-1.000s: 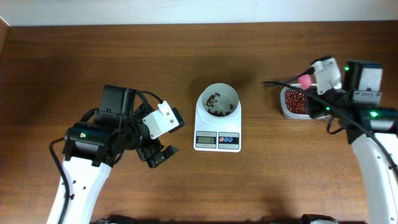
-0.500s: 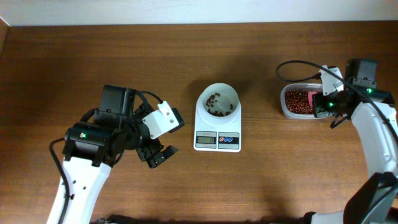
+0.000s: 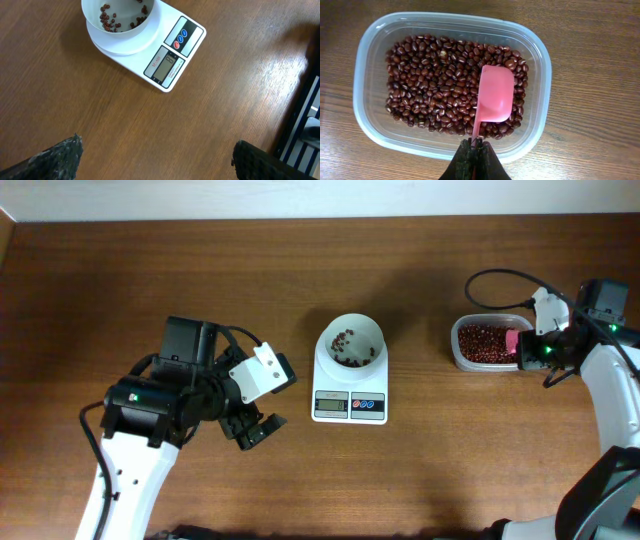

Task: Scoop and weigh 50g on scale
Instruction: 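Move the empty scoop back and dip it into the bean tub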

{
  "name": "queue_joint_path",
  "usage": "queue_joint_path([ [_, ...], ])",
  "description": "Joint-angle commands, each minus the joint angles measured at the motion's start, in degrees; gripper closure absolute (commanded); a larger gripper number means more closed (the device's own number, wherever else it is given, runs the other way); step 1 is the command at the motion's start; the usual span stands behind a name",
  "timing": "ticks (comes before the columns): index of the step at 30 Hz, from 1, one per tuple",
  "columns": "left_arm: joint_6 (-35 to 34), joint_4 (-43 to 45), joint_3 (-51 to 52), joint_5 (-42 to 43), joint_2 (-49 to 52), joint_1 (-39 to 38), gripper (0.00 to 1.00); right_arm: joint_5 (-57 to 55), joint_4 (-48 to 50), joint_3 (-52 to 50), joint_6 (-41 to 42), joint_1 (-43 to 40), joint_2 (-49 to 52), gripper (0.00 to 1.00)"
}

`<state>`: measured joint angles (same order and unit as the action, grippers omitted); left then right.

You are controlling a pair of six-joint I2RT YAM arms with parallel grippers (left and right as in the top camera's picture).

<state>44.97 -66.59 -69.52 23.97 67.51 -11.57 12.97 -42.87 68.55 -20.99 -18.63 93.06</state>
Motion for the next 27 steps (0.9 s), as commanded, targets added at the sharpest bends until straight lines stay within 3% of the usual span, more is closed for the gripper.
queue_joint_path([
  [1, -0.5, 0.1, 0.1, 0.2, 0.0, 0.2, 0.01, 2.0, 0.5, 0.2, 0.2, -0.2, 0.1, 0.96],
  [27, -0.5, 0.1, 0.1, 0.2, 0.0, 0.2, 0.01, 2.3, 3.7, -1.1, 0.2, -0.2, 4.7, 0.96],
])
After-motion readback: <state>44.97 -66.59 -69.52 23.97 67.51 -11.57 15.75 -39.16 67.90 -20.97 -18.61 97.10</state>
